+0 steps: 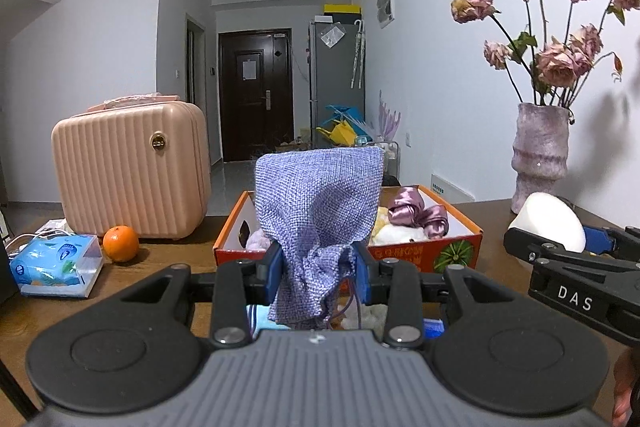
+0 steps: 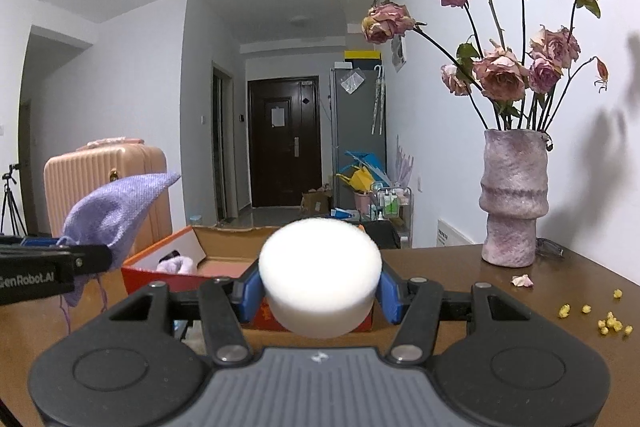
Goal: Organize soft objects
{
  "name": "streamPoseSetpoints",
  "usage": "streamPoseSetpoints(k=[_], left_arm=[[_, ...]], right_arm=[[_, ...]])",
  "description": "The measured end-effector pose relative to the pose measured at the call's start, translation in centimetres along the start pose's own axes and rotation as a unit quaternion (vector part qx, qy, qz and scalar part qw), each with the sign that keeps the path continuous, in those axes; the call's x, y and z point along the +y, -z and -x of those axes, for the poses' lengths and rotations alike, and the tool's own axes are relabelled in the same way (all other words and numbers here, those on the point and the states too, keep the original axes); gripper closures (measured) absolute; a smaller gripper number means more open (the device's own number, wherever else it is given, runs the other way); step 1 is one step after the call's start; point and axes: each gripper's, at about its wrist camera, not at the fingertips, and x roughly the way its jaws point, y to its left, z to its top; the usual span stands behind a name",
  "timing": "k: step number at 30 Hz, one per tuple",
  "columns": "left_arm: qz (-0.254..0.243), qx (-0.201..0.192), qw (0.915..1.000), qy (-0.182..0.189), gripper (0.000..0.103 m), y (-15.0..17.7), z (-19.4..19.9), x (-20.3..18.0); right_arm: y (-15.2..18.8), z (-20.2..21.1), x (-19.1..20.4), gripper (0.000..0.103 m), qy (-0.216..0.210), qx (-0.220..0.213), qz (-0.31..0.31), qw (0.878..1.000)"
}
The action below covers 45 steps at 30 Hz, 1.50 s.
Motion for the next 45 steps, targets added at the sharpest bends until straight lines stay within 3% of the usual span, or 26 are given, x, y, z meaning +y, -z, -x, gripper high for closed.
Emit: streamPoseSetpoints(k=[24,45], left_arm=[[0.027,-0.01,0.9995,-0.016,0.067,-2.3,-5.7,0.8],[0.03,-0.006,0.9992,-0.025,0.067,-3.5,-12.3,0.9]], right_arm=[[-2.9,-7.0,-0.1,0.047,-0.014,-0.011,0.017,1.0],[-3.9,-14.9,1.3,0.047,-0.05,0.005,0.057,0.997]])
